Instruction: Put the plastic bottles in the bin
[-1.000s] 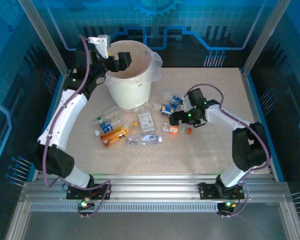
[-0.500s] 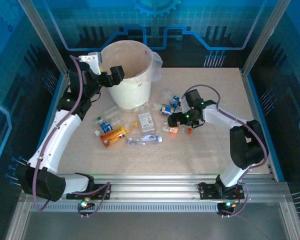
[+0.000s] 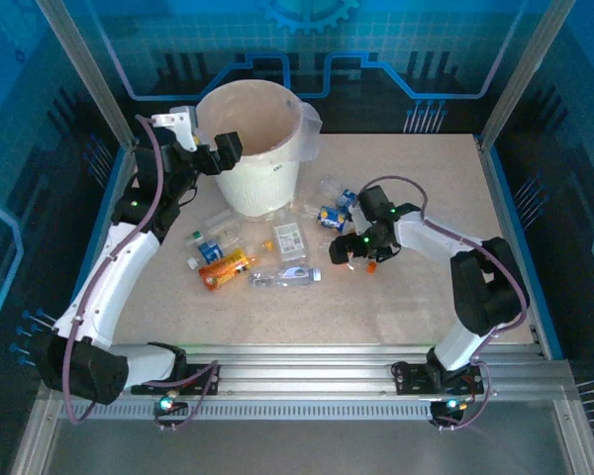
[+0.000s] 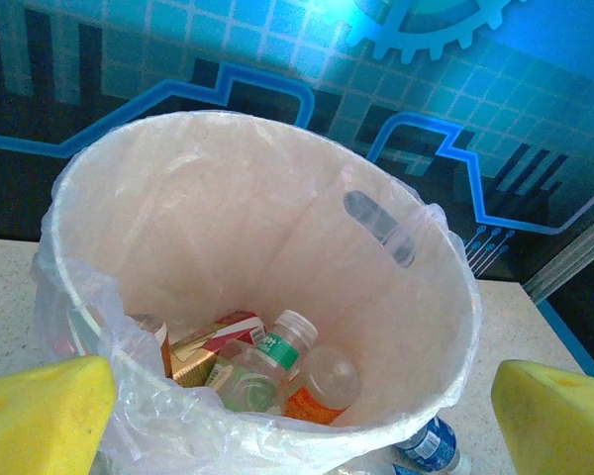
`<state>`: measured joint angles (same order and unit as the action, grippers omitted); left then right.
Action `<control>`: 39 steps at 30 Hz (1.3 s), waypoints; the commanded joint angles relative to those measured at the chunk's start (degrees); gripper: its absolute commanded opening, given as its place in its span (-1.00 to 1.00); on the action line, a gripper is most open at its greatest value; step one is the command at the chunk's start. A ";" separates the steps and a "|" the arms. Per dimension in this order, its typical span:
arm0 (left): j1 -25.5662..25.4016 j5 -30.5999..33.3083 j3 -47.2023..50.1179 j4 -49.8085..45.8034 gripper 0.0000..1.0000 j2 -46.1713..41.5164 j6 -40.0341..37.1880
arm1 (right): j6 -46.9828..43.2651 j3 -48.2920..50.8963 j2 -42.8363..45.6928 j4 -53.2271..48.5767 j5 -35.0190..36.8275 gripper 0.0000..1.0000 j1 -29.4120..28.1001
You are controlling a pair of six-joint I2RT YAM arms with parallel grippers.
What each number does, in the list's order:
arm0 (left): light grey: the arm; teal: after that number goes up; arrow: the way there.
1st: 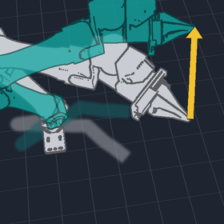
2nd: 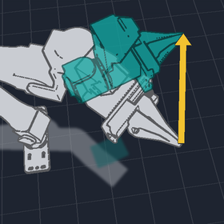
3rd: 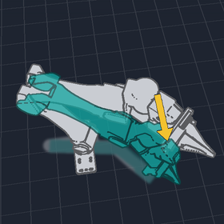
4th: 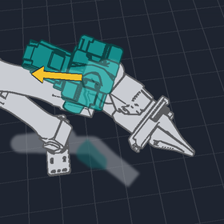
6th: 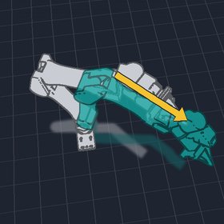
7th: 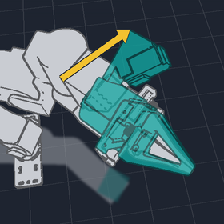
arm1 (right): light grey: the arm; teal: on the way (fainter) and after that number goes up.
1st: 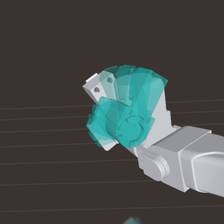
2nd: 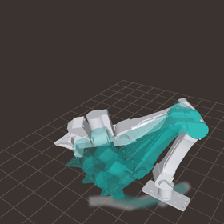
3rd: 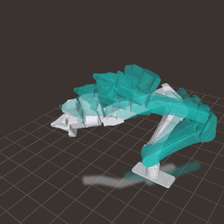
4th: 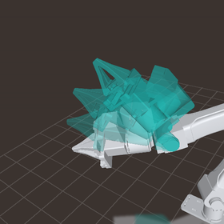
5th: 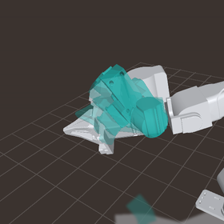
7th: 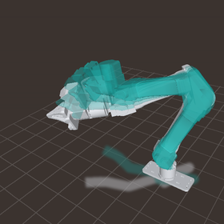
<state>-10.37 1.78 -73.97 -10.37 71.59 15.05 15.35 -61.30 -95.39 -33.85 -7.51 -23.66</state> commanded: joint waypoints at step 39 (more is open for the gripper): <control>-0.44 2.38 1.73 2.22 0.98 -2.58 0.57 | -2.21 -2.42 -5.15 -3.39 11.97 -0.07 -9.35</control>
<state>-10.37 3.27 -72.88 -9.96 70.78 15.11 13.93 -62.61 -101.86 -35.14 4.12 -31.55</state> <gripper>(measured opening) 0.990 0.509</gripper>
